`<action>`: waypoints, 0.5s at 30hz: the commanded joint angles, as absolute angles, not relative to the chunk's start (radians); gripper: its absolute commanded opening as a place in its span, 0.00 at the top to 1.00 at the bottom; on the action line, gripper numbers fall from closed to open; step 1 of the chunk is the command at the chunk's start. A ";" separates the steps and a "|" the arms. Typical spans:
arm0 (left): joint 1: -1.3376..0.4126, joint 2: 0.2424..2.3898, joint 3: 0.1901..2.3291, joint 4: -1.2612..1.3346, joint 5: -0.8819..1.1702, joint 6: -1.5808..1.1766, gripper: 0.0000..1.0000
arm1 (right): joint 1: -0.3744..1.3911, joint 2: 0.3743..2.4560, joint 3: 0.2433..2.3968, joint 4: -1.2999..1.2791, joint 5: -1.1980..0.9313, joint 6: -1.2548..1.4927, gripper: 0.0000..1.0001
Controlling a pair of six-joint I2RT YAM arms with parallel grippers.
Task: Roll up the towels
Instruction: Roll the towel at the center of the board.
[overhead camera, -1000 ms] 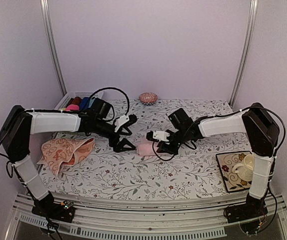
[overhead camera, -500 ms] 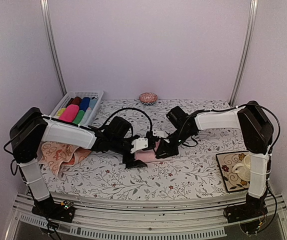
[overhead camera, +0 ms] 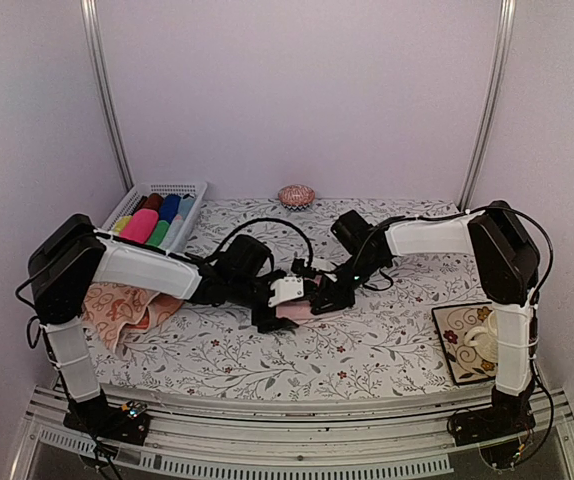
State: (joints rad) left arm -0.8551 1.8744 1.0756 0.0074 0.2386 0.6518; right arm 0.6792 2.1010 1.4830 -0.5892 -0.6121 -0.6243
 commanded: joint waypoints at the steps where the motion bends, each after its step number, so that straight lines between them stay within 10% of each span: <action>1: -0.869 1.854 1.039 0.034 0.283 0.686 0.18 | 0.658 2.122 1.502 -0.582 -0.569 -0.601 0.76; 15: -0.888 1.944 1.056 0.091 0.057 0.692 0.27 | 0.647 2.120 1.500 -0.574 -0.589 -0.594 0.75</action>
State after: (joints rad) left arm -0.8719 1.8996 1.0435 0.0643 0.1337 0.6853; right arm 0.6594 2.1010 1.4857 -0.5816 -0.6041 -0.6018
